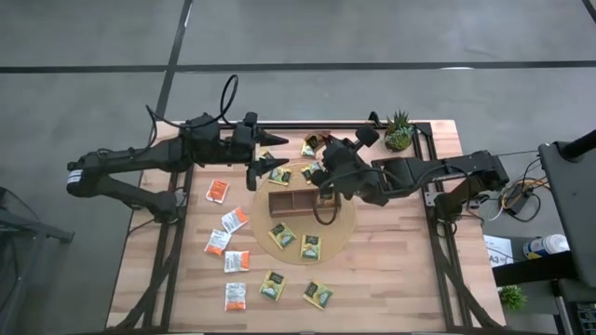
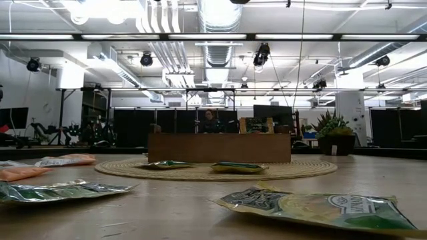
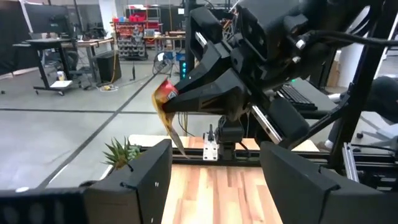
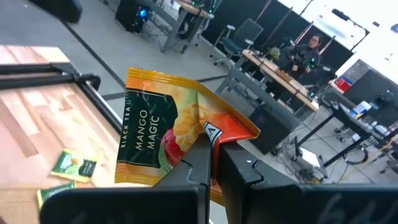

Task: Pick & Place Tea
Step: Put the orange tea bag into the right section of the wooden organizer

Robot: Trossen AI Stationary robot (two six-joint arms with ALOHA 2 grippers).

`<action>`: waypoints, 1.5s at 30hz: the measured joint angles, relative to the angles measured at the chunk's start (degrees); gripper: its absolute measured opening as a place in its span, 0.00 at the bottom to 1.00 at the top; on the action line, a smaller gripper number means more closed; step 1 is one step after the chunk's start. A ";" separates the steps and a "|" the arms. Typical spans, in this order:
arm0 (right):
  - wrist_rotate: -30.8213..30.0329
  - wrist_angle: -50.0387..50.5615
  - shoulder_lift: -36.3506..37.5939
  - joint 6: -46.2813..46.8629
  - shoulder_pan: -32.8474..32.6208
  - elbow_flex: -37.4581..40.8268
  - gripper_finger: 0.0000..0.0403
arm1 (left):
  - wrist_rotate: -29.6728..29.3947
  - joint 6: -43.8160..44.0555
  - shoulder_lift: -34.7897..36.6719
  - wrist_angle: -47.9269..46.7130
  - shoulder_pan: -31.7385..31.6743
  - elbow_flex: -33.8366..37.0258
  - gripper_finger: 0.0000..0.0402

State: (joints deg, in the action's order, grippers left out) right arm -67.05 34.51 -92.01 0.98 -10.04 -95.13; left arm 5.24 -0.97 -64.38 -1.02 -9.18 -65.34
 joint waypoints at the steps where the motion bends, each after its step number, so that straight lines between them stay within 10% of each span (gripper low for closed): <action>1: 0.02 -1.38 0.00 -1.38 0.17 0.00 0.03 | -0.04 -0.08 0.00 0.02 -0.01 0.00 0.59; 15: 0.56 -19.59 0.00 -23.86 2.97 0.15 0.03 | -3.02 1.67 -0.89 4.08 0.01 0.00 0.59; 45: 7.54 -22.48 -0.09 -24.56 2.79 0.37 0.03 | -12.44 0.52 -8.79 13.93 -0.21 -2.99 0.57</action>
State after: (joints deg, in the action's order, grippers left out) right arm -59.51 12.03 -92.09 -23.58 -7.25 -94.77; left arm -7.20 -0.46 -73.17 12.91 -9.39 -68.34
